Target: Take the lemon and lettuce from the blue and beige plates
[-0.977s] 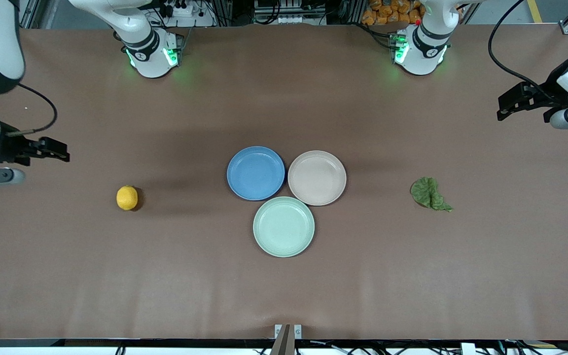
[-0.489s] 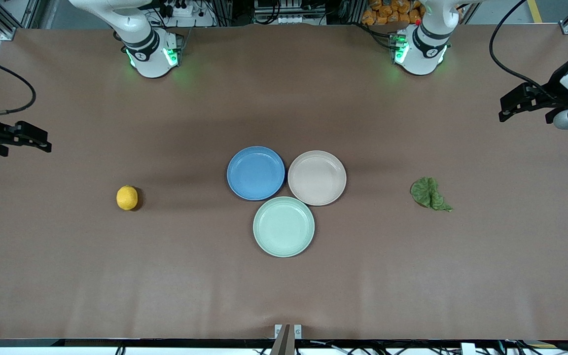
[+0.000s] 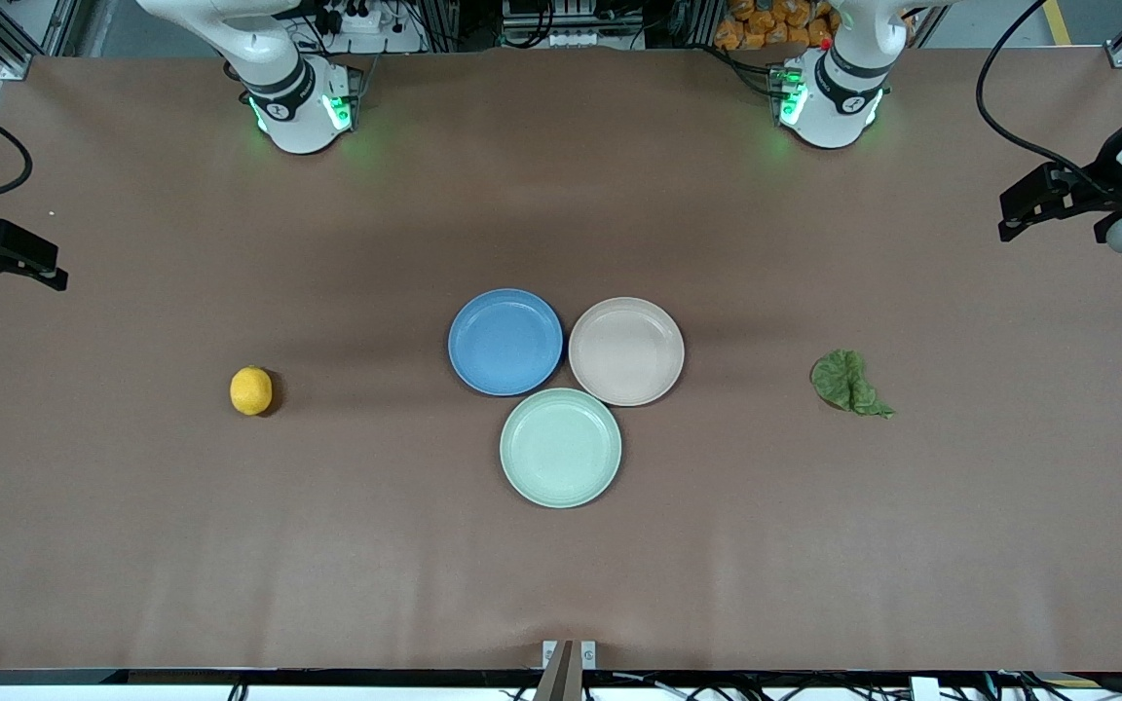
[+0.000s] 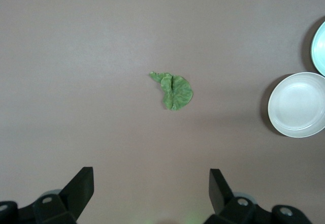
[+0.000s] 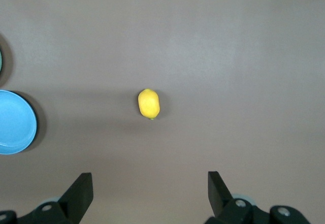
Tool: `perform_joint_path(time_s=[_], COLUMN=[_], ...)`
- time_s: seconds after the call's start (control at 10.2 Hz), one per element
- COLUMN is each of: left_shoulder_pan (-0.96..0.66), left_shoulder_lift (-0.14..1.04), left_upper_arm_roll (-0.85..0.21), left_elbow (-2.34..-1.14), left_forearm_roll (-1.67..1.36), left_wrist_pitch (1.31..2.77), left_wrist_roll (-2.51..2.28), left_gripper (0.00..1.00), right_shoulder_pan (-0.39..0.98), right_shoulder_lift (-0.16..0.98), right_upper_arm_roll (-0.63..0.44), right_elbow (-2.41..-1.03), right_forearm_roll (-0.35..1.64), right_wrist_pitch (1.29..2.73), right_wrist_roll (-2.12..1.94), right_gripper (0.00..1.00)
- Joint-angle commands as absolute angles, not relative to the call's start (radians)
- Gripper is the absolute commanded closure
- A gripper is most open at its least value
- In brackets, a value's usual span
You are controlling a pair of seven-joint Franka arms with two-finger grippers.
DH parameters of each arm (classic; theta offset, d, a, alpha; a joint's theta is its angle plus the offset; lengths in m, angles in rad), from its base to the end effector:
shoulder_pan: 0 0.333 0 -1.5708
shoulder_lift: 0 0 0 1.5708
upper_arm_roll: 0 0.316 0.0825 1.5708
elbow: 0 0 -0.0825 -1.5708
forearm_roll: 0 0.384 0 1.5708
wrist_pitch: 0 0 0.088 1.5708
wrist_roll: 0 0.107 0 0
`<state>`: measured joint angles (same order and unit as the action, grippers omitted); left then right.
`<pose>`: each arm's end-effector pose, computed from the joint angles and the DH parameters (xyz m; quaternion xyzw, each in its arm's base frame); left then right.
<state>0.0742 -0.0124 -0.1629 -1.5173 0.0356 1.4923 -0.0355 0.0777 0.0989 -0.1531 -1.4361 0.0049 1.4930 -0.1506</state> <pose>0.5412 -0.0447 0.6495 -0.9995 0.0253 0.0052 0.0191 0.5760 -0.0381 0.6255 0.9991 0.0379 -0.0209 0.0028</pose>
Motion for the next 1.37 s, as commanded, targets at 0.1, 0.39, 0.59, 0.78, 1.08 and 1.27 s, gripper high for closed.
perform_joint_path(time_s=[0.1,0.39,0.59,0.78,1.08,1.27], left_shoulder_pan=[0.078,0.075,0.078,0.078,0.078,0.08], left_shoulder_lift=[-0.011,-0.009,-0.009,-0.008,-0.006,-0.006], left_upper_arm_roll=[-0.172,-0.172,-0.17,-0.17,-0.17,-0.17], left_elbow=[-1.488,-1.477,-1.477,-1.47,-1.47,-1.47], left_forearm_roll=[0.055,0.052,0.051,0.051,0.049,0.04], left_wrist_pitch=[1.502,1.512,1.517,1.517,1.517,1.517], left_wrist_roll=[-0.026,-0.028,-0.022,-0.021,-0.02,-0.02], left_gripper=[0.0,0.0,0.0,0.0,0.0,0.0], right_shoulder_pan=[0.055,0.057,0.057,0.055,0.057,0.057], right_shoulder_lift=[0.095,0.1,0.097,0.098,0.1,0.1], right_upper_arm_roll=[-0.138,-0.138,-0.137,-0.137,-0.137,-0.137], right_elbow=[-1.425,-1.413,-1.413,-1.413,-1.413,-1.413], right_forearm_roll=[0.014,0.014,0.017,0.018,0.023,0.023], right_wrist_pitch=[1.431,1.407,1.404,1.407,1.408,1.408], right_wrist_roll=[-0.161,-0.16,-0.16,-0.161,-0.16,-0.16], right_gripper=[0.0,0.0,0.0,0.0,0.0,0.0])
